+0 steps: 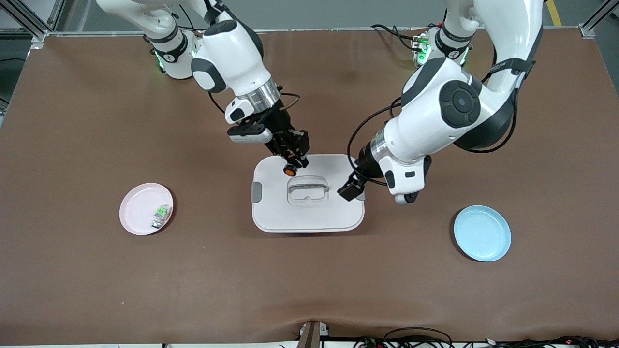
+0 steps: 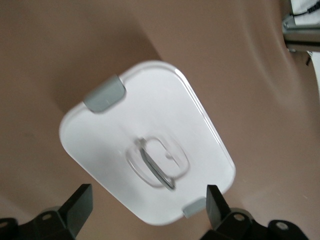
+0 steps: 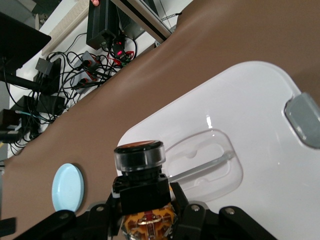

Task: Transfer orange switch to right arm and place
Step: 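Carry the switch with the right gripper while the left gripper withdraws, then lower the orange switch with the right gripper onto the pink plate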

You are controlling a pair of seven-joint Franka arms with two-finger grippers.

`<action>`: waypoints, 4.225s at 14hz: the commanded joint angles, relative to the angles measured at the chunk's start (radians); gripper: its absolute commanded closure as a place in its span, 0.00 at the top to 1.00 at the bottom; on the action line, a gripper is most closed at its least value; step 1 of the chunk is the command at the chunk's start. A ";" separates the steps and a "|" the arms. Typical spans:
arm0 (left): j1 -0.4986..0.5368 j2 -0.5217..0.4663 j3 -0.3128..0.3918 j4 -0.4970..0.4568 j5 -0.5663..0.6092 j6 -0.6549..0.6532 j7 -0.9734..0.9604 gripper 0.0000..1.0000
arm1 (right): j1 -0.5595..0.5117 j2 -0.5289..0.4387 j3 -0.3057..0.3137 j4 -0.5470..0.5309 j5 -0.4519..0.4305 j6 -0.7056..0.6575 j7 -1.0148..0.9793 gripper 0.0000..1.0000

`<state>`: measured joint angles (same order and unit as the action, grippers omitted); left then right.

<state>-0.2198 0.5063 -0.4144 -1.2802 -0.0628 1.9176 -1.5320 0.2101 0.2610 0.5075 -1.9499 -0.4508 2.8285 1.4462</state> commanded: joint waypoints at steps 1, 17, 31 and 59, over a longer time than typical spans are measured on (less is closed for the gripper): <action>0.036 -0.019 0.003 -0.005 0.069 -0.052 0.099 1.00 | -0.031 0.007 0.011 -0.006 -0.020 -0.046 -0.161 0.00; 0.359 -0.120 0.005 -0.010 0.345 -0.276 0.857 1.00 | -0.244 0.020 0.017 -0.098 -0.008 -0.349 -1.119 0.00; 0.226 -0.455 0.375 -0.243 0.090 -0.358 1.452 1.00 | -0.711 0.061 0.013 -0.099 0.230 -0.455 -2.487 0.00; 0.221 -0.571 0.327 -0.350 0.049 -0.344 1.504 1.00 | -0.865 0.336 -0.024 -0.078 0.106 -0.202 -2.830 0.00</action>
<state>-0.0038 -0.0401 -0.0884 -1.6191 0.0001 1.5795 -0.0585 -0.6391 0.5826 0.4731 -2.0394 -0.3356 2.6209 -1.3663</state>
